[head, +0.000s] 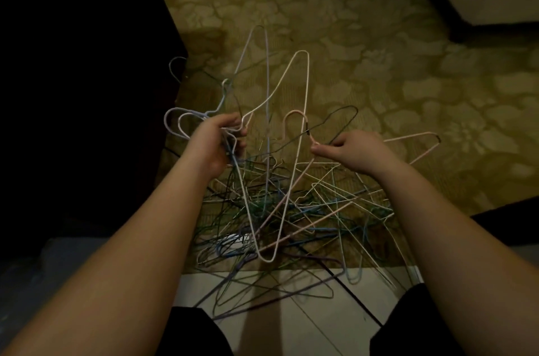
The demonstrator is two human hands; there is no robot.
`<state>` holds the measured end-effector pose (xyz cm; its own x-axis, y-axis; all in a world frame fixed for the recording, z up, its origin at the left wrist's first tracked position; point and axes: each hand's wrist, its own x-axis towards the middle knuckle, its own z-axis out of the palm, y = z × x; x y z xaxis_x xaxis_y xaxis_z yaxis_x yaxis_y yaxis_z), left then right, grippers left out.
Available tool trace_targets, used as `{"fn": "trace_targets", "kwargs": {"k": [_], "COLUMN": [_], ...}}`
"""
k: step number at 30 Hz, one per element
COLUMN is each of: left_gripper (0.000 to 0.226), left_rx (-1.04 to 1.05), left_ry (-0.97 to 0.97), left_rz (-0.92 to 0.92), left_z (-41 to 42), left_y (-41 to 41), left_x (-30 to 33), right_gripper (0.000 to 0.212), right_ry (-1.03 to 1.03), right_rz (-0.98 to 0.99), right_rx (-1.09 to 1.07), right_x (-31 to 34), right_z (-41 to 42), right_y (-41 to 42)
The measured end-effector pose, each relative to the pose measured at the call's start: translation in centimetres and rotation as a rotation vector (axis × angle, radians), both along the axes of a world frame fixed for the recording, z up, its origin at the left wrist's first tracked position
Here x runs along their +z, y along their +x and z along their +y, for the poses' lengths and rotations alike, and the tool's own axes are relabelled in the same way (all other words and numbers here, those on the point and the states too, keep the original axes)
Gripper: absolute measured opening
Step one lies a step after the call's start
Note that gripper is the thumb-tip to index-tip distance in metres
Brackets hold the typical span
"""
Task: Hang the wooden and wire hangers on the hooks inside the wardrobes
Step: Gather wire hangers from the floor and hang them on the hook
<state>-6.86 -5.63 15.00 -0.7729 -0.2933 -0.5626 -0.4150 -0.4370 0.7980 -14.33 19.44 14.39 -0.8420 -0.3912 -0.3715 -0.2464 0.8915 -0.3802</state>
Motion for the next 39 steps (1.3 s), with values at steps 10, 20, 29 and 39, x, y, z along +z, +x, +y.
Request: {"fn": "trace_targets", "kwargs": {"k": [10,20,29,39], "left_gripper": [0.015,0.011,0.016,0.025], "left_rx": [-0.301,-0.274,-0.249,-0.209], "left_ry": [-0.209,-0.044,0.018,-0.185], "left_rz": [0.064,0.126,0.179,0.116], "left_z": [3.6,2.2,0.2,-2.6], "left_y": [0.0,0.2,0.1,1.5], "left_x": [-0.5,-0.3,-1.0,-0.2], "right_gripper": [0.064,0.063,0.069,0.066], "right_ry": [-0.389,-0.175,-0.055,0.093], "right_rz": [0.113,0.157,0.237,0.368], "right_rx": [-0.327,-0.317,-0.426,-0.443], "right_x": [0.4,-0.1,0.4,0.0], "right_z": [1.3,2.3,3.4,3.7], "right_y": [-0.6,-1.4,-2.2,-2.5]}}
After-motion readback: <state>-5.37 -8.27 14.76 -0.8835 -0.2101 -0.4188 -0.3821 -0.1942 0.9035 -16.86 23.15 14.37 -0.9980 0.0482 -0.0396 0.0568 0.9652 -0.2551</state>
